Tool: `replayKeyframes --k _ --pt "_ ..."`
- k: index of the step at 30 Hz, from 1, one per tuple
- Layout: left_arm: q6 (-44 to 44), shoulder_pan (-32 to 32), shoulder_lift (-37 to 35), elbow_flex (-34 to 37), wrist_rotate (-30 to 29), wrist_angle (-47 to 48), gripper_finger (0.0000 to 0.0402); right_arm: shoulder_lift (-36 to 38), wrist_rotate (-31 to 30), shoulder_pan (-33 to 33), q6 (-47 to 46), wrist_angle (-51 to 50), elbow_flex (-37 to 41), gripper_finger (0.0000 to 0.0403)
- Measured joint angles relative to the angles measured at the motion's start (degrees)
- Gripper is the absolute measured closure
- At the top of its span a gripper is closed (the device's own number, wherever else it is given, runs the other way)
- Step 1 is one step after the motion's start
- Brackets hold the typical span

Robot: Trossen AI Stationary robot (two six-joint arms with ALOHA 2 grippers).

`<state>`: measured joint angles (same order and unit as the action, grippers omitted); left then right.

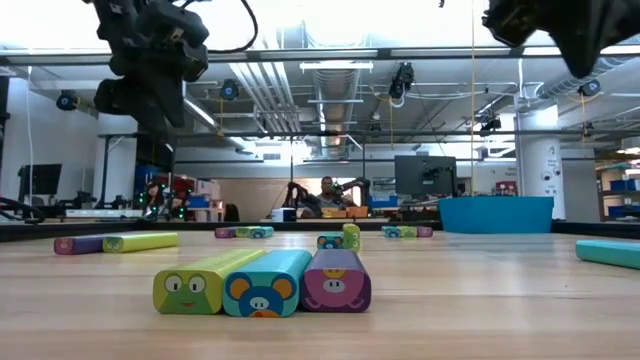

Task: Sort blocks
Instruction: Put the green block into the transparent bin

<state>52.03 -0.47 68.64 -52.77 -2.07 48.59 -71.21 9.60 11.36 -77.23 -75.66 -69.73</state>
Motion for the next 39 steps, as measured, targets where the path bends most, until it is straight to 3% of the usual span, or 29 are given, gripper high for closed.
replayKeyframes --k 9,14,25,29,39 --pt "1.0 0.1 1.5 0.0 -0.2 -0.1 0.0239 5.1 1.0 7.5 -14.3 10.7 11.1 0.0390" --pt "1.0 0.1 1.2 -0.5 -0.2 0.4 0.0239 5.6 0.9 11.2 -22.2 11.9 14.8 0.0390" --pt "-0.8 0.2 1.1 -2.7 -1.8 0.3 0.0239 4.8 0.9 13.3 -25.4 12.2 18.9 0.0384" --pt "-0.8 0.2 1.1 -2.7 -1.9 0.3 0.0239 5.2 0.9 13.3 -25.4 13.5 21.4 0.0350" --pt "-0.5 0.2 1.1 -2.7 -1.9 0.4 0.0239 3.5 0.7 13.3 -26.7 24.5 28.6 0.0211"
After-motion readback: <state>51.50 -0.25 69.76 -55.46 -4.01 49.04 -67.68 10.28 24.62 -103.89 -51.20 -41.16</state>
